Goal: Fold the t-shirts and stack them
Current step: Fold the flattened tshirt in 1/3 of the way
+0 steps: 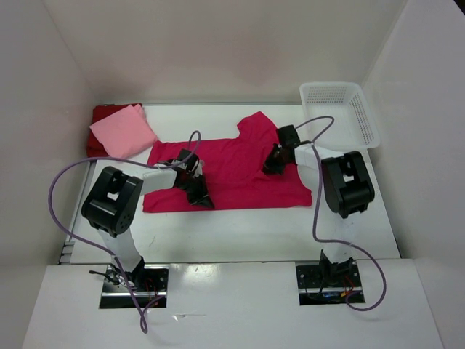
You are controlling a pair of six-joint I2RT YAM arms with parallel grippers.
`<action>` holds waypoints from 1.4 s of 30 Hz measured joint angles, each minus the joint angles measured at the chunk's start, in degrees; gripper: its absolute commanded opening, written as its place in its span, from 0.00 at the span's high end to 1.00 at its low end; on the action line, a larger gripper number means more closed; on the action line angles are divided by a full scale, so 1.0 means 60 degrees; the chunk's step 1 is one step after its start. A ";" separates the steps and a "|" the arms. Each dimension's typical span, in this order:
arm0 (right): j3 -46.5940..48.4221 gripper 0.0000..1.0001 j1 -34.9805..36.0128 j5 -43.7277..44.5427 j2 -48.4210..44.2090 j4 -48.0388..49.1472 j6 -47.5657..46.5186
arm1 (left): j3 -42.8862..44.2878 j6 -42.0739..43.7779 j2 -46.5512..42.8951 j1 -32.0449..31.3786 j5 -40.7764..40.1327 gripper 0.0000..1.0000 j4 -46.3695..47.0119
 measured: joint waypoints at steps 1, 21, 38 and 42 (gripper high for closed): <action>0.0554 1.00 0.0007 -0.0124 0.0448 0.0007 0.0073 | 0.0000 0.0000 -0.0040 0.0000 -0.0011 0.95 -0.0036; -0.1745 1.00 -0.0251 0.1151 -0.2433 -0.0495 -0.0597 | 0.0204 -0.0135 -0.0801 0.0018 -0.0160 0.91 -0.0240; 0.0040 1.00 -0.0251 0.0681 0.0044 -0.0171 -0.0583 | -0.0004 0.0022 -0.0976 0.0619 -0.0324 0.91 -0.0335; 0.0718 1.00 -0.0215 0.0568 0.0554 -0.0168 -0.0528 | -0.0036 0.0022 -0.1045 0.0696 -0.0324 0.91 -0.0368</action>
